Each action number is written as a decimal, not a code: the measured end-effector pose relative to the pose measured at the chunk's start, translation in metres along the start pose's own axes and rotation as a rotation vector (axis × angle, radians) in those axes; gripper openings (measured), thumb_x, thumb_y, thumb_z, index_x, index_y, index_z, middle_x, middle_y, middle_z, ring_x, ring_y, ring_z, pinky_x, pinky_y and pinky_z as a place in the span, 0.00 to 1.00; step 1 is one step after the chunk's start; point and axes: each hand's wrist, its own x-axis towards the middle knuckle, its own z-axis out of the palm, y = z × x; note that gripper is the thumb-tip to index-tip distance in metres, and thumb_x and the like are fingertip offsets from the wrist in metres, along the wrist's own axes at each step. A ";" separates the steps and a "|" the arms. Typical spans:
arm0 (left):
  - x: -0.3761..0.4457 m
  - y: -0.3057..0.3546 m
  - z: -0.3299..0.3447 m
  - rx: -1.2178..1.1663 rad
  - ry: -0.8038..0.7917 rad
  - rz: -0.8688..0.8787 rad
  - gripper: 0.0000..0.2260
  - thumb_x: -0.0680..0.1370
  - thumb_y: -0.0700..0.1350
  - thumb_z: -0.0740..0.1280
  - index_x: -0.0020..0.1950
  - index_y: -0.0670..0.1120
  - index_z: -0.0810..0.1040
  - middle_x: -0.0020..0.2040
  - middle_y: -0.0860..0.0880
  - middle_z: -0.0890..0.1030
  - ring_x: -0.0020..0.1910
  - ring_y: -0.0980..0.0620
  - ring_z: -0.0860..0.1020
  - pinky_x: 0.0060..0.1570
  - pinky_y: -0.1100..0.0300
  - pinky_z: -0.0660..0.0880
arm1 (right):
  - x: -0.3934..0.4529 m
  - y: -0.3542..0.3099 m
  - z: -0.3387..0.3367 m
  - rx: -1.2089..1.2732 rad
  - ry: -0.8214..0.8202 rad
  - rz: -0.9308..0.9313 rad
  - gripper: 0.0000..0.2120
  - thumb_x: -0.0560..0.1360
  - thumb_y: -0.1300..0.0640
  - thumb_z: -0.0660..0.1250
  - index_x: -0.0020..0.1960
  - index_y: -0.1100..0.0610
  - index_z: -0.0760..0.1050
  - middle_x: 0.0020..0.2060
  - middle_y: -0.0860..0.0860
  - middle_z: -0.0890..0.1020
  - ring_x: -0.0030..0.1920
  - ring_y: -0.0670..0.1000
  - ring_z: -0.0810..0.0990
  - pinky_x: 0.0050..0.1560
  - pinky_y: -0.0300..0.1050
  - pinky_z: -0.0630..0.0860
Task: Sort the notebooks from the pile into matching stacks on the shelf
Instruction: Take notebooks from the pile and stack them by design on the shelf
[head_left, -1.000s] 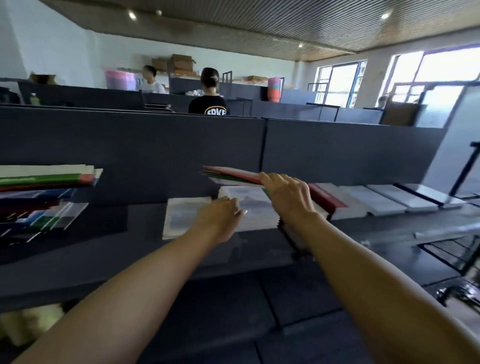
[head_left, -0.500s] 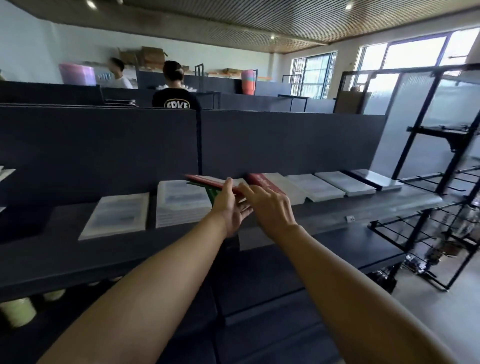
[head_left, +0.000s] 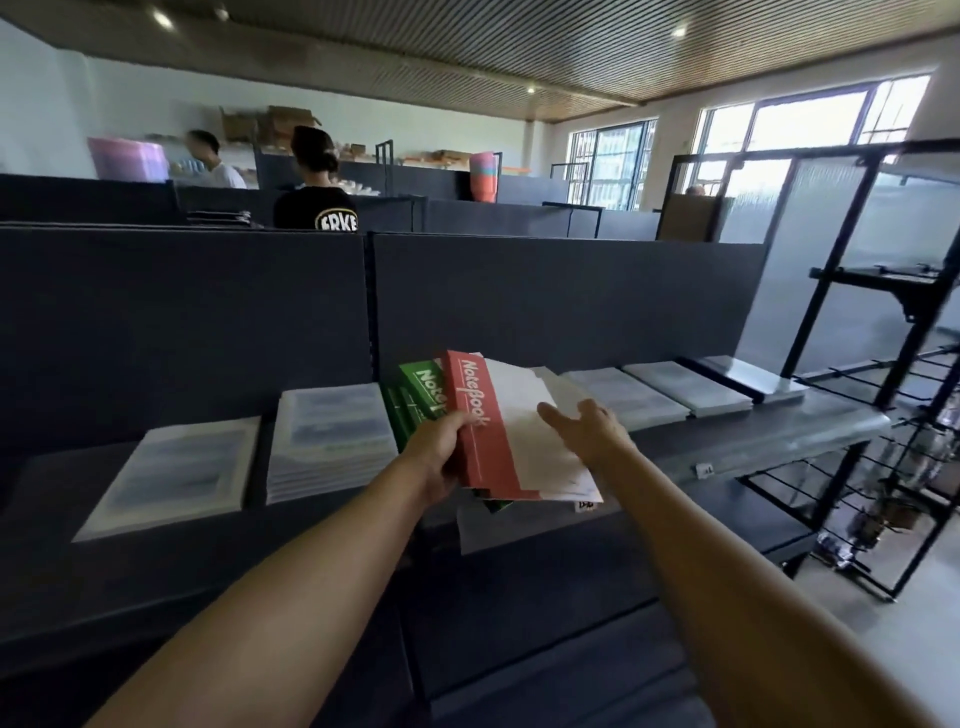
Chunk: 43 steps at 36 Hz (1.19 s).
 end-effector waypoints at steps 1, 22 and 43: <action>0.003 0.000 0.003 0.007 -0.008 -0.006 0.07 0.79 0.44 0.65 0.55 0.43 0.76 0.52 0.41 0.82 0.48 0.43 0.80 0.46 0.51 0.77 | 0.008 0.003 0.001 0.074 -0.035 0.045 0.38 0.70 0.31 0.63 0.66 0.61 0.69 0.62 0.58 0.75 0.53 0.58 0.78 0.50 0.52 0.79; 0.074 0.001 0.058 -0.239 0.203 -0.016 0.09 0.80 0.46 0.60 0.47 0.42 0.76 0.41 0.43 0.79 0.39 0.46 0.78 0.44 0.52 0.75 | 0.110 0.046 -0.040 0.548 -0.187 0.201 0.13 0.74 0.58 0.71 0.55 0.62 0.75 0.50 0.58 0.79 0.51 0.59 0.77 0.51 0.52 0.75; 0.099 0.011 0.037 -0.156 0.414 0.124 0.10 0.75 0.39 0.70 0.56 0.42 0.79 0.52 0.41 0.83 0.50 0.43 0.82 0.46 0.52 0.79 | 0.161 0.031 -0.021 0.605 -0.382 0.195 0.14 0.74 0.60 0.68 0.58 0.59 0.71 0.56 0.58 0.76 0.56 0.59 0.74 0.59 0.53 0.73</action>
